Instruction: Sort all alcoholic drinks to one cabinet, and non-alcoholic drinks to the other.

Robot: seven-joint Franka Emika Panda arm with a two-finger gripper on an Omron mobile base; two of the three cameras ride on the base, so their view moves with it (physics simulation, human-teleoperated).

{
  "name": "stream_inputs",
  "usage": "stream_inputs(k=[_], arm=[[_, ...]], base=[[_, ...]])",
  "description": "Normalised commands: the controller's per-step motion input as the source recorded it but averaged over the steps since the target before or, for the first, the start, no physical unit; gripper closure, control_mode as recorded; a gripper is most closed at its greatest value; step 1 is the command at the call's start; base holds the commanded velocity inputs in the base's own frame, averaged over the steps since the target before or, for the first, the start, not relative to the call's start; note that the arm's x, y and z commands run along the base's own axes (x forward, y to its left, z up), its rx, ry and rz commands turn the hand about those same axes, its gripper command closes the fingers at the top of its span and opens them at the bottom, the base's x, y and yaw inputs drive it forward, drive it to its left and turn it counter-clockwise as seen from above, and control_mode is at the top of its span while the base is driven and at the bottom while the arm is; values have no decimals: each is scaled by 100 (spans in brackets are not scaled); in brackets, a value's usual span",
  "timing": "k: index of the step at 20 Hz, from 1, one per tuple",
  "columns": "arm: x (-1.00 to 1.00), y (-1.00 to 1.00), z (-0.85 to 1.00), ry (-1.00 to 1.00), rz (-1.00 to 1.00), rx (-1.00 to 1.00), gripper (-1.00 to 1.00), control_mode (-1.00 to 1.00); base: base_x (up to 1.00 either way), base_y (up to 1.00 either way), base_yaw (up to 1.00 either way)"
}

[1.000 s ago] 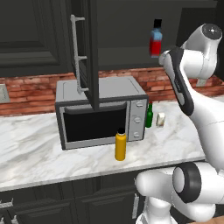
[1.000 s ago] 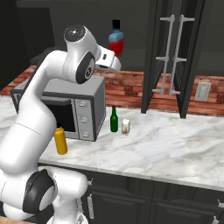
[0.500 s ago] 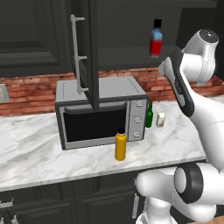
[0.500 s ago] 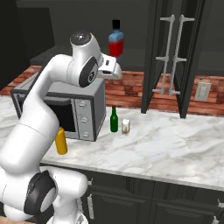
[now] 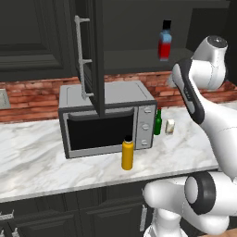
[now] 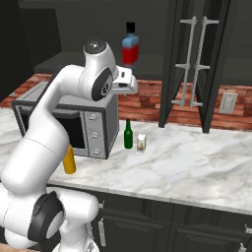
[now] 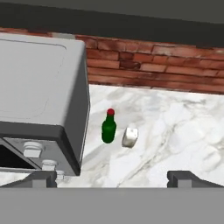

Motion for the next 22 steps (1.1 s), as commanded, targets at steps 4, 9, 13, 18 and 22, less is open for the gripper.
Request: stream_inputs(k=[4,9,13,18,22], arm=[[0,-3,-26,7,6,-6,-100,-100],[0,-4,-24,4,6,-5,-100,-100],[0,-6,-31,-1,7,-2,-100,-100],[0,-7,-31,-1,9,0,-100,-100],[0,-4,-31,0,9,0,-100,-100]], base=[[0,0,0],[0,0,0],[0,0,0],[0,0,0],[0,0,0]])
